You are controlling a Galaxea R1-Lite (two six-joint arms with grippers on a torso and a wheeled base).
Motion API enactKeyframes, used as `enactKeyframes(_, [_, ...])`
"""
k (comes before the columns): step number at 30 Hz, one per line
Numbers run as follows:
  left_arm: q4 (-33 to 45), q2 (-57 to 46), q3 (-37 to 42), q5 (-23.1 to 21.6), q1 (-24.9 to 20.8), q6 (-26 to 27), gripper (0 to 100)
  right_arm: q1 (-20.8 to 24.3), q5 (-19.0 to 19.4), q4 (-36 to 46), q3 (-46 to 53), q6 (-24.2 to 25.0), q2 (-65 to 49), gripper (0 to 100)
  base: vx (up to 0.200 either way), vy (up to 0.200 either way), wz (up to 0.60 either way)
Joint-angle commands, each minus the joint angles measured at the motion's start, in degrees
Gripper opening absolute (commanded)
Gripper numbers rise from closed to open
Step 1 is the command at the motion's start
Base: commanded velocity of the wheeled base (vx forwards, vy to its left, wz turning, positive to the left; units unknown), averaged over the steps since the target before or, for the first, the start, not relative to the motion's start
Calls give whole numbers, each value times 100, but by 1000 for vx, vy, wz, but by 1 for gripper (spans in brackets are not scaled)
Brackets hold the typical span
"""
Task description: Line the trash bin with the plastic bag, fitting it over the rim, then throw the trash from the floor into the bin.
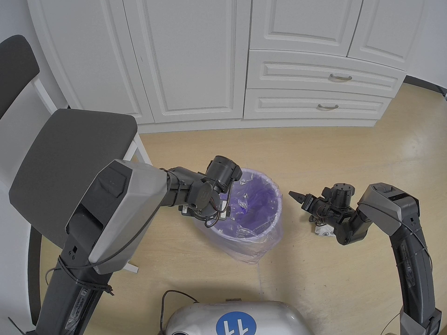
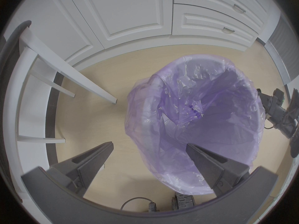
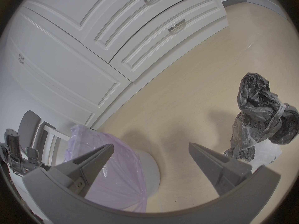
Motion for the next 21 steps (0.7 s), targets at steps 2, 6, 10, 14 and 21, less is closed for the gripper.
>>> enactKeyframes(2, [-63,204,1,12,1,28,100,3,3,-4,-24,0,19,100,0,0,0])
enactKeyframes(6, [-124,265,1,12,-43,63,100,3,3,-4,-15,0,19,100,0,0,0])
enactKeyframes(10, [139,116,1,12,-122,45,100,3,3,-4,-15,0,19,100,0,0,0])
enactKeyframes(14, [623,-121,1,12,-202,-7,100,3,3,-4,-15,-9,19,100,0,0,0])
enactKeyframes(21, [913,-693,984,-111,-536,-25,100,3,3,-4,-15,0,10,100,0,0,0])
